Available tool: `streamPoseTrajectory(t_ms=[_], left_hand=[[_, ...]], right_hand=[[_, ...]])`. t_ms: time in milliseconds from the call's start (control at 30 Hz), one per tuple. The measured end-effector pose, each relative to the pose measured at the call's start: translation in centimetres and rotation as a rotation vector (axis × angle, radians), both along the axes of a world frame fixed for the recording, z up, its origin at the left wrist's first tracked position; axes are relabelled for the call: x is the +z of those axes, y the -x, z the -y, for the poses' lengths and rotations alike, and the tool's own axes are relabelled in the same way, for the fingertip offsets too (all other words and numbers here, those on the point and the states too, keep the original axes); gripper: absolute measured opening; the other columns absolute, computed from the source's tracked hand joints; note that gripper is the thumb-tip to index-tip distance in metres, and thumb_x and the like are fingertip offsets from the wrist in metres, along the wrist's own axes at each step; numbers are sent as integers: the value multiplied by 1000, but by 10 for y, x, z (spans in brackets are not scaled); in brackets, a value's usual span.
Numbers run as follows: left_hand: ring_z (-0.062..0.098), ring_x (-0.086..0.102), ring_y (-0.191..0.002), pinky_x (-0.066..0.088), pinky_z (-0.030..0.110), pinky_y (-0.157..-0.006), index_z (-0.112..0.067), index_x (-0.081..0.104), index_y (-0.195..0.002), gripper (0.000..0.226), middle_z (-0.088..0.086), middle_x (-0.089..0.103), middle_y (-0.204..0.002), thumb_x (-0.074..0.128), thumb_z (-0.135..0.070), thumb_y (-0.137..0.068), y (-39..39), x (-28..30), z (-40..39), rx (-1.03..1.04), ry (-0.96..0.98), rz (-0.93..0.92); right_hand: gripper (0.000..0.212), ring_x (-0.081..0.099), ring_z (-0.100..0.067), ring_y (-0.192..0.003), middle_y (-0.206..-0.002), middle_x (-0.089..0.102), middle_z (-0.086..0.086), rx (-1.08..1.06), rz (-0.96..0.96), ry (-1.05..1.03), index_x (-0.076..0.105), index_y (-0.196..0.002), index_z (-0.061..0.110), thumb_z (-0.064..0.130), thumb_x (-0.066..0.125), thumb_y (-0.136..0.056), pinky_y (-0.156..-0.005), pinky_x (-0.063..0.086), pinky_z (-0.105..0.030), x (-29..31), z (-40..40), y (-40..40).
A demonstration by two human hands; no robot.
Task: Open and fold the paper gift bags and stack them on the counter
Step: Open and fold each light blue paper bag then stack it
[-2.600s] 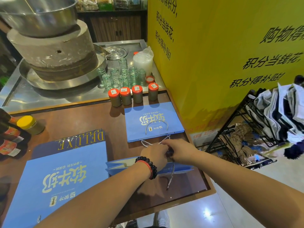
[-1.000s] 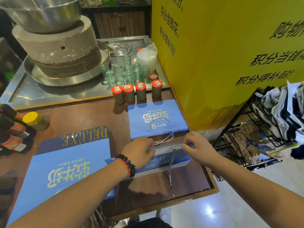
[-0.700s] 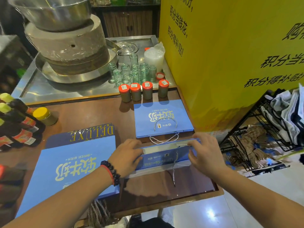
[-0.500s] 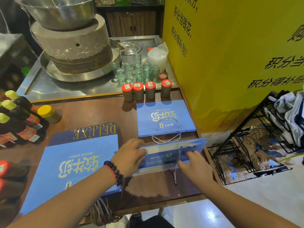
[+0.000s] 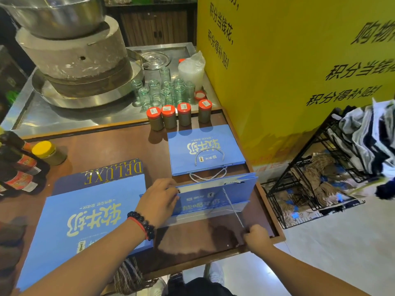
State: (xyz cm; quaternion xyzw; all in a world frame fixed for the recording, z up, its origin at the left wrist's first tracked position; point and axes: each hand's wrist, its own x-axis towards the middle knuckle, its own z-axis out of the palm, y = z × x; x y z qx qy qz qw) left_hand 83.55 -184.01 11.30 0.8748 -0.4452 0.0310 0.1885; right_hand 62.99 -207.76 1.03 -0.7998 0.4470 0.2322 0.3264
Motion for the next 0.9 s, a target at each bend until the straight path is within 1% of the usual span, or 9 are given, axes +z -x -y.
streamPoseTrajectory(t_ms=[100, 167, 300, 367, 433, 600, 700, 800, 900], left_hand=[[29, 63, -91, 55, 36, -74, -10, 72, -76, 8, 7, 66, -98, 80, -9, -74, 1, 1, 0, 10, 4, -12], [29, 63, -91, 55, 38, -76, -9, 73, -78, 8, 8, 66, -99, 80, -10, -74, 0, 1, 0, 24, 3, -19], [30, 63, -91, 54, 39, -76, -8, 74, -77, 9, 8, 66, -98, 81, -10, -73, 0, 2, 0, 31, -13, -32], [30, 62, -91, 54, 38, -76, -8, 73, -75, 7, 8, 65, -98, 79, -10, -74, 1, 3, 1, 25, -15, -38], [29, 61, -93, 54, 37, -78, -8, 72, -75, 6, 8, 65, -101, 77, -11, -77, 2, 2, 1, 34, -18, -53], [31, 61, -98, 52, 39, -84, -6, 72, -74, 6, 10, 65, -102, 77, -8, -76, 0, 1, -1, 43, 9, -94], [32, 62, -98, 50, 38, -86, -5, 72, -75, 7, 11, 65, -102, 79, -5, -72, -1, 1, -4, 45, 31, -109], [31, 61, -98, 49, 36, -86, -6, 72, -75, 9, 11, 65, -102, 79, -4, -71, 0, 1, -7, 53, 50, -121], [31, 61, -97, 51, 37, -85, -5, 72, -76, 7, 11, 64, -102, 77, -2, -72, 0, 1, -8, 58, 60, -124]], right_hand=[[7, 63, -19, -69, -81, 63, -5, -73, -29, -38, 66, -97, 13, 13, 60, -94, -60, 56, -25, -9, 10, 13], [5, 64, -20, -67, -83, 64, -7, -89, -35, -71, 66, -95, 13, 11, 62, -94, -54, 55, -22, -12, 11, 18], [6, 66, -25, -62, -80, 64, -15, -208, -9, -235, 63, -96, 3, 3, 64, -89, -60, 61, -33, -7, 0, 17], [14, 61, -22, -53, -72, 62, -16, -238, 52, -356, 59, -100, -2, 1, 63, -87, -56, 56, -31, 2, -15, 8], [16, 58, -20, -51, -66, 62, -14, -290, 156, -476, 55, -102, -2, -3, 60, -86, -57, 53, -31, 15, -37, -6], [12, 70, -26, -70, -81, 70, -18, -481, 384, -844, 61, -105, -2, 1, 60, -93, -70, 61, -35, 64, -89, -48], [7, 72, -26, -79, -85, 73, -19, -594, 493, -990, 61, -96, 0, 1, 64, -90, -73, 61, -34, 91, -108, -68], [8, 72, -24, -80, -78, 71, -15, -668, 582, -1066, 59, -86, 2, -3, 64, -89, -70, 59, -30, 105, -118, -82], [17, 67, -20, -67, -65, 62, -11, -694, 631, -1056, 54, -79, 7, -5, 64, -88, -66, 57, -28, 110, -122, -90]])
